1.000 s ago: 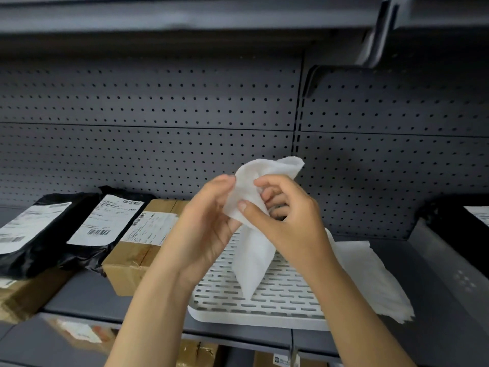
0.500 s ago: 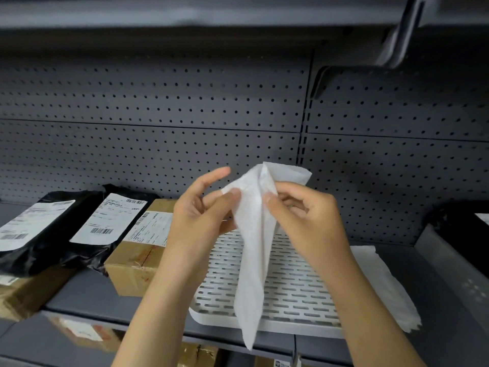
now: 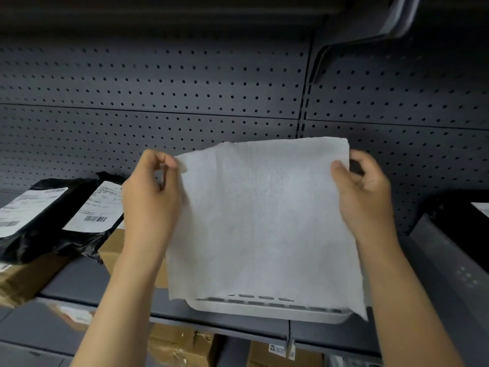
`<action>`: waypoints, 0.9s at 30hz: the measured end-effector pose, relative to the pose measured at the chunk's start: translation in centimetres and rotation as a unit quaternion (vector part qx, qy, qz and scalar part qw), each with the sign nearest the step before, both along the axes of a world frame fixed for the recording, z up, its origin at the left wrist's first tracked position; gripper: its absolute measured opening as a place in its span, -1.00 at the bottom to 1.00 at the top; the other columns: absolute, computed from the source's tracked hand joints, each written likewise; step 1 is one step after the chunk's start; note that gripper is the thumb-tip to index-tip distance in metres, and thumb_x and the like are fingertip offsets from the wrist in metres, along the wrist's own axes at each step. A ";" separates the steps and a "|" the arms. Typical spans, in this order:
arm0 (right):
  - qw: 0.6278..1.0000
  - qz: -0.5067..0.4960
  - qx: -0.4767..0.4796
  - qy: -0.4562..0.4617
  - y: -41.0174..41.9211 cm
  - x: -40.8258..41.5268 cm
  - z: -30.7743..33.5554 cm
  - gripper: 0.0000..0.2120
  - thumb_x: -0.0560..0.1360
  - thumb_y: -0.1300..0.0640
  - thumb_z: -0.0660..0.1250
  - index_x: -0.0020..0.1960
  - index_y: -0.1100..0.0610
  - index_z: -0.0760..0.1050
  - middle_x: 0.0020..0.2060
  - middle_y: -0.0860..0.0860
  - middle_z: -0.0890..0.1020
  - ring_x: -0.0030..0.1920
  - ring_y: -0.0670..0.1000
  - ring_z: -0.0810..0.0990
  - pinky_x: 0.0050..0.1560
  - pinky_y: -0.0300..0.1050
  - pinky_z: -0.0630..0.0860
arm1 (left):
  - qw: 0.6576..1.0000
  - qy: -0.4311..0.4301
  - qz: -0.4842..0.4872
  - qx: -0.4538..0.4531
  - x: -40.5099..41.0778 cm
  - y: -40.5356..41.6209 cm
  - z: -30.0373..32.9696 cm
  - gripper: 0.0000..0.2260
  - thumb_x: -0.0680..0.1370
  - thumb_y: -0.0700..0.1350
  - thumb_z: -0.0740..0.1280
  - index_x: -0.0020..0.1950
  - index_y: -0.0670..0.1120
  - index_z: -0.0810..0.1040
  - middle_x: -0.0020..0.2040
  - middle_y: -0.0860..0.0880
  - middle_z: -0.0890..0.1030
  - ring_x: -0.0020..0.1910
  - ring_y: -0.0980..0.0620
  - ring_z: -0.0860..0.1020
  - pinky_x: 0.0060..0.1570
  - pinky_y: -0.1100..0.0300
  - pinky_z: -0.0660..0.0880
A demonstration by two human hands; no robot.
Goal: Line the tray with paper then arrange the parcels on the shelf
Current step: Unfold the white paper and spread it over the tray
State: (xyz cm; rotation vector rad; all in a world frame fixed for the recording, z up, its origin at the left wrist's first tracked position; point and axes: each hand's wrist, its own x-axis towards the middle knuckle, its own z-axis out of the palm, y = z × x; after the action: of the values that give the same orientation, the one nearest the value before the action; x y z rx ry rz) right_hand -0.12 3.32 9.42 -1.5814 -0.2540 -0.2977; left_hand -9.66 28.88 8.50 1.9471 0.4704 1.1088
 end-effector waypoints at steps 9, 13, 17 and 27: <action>0.996 -0.043 -0.058 0.046 -2.6 2.9 -2.0 -0.68 0.56 0.11 0.36 0.27 -0.16 0.50 -0.23 0.04 0.65 -0.25 -0.01 0.61 -0.31 -0.22 0.55 | 0.983 0.130 0.040 0.126 3.3 2.1 -0.7 -0.66 0.57 -0.30 0.27 -0.19 0.07 0.72 -0.32 -0.01 0.58 -0.51 0.01 0.35 -0.45 0.09 0.35; 0.986 -0.055 -0.121 0.097 -2.7 5.2 -4.7 -0.60 0.55 0.07 0.38 0.36 -0.05 0.41 -0.19 -0.07 0.55 -0.25 -0.09 0.54 -0.31 -0.21 0.42 | 0.966 0.199 0.048 0.156 6.2 2.7 -2.6 -0.64 0.57 -0.27 0.26 -0.15 0.10 0.75 -0.32 -0.06 0.65 -0.47 -0.12 0.43 -0.42 0.12 0.38; 0.972 -0.067 -0.183 0.131 -2.8 7.1 -8.2 -0.57 0.53 0.06 0.40 0.35 0.02 0.37 -0.16 0.01 0.60 -0.23 -0.04 0.56 -0.24 -0.13 0.46 | 0.947 0.267 0.031 0.176 8.3 2.8 -4.9 -0.63 0.60 -0.26 0.26 -0.16 0.13 0.75 -0.20 -0.03 0.72 -0.39 -0.13 0.51 -0.36 0.15 0.39; 0.918 -0.085 -0.371 0.109 -2.6 8.5 -12.1 -0.75 0.54 0.02 0.33 0.16 0.05 0.38 -0.23 0.05 0.58 -0.13 0.15 0.58 -0.17 0.00 0.49 | 0.894 0.383 0.014 0.234 10.8 1.9 -8.0 -0.69 0.52 -0.25 0.28 -0.11 0.14 0.72 0.08 -0.10 0.69 0.02 -0.26 0.62 -0.17 0.08 0.43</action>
State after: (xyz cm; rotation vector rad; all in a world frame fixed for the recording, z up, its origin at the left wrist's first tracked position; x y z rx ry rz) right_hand 8.39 0.67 -2.70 -2.3789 -0.0483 -0.1567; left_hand 1.17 30.81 0.50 2.8063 0.6842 0.4328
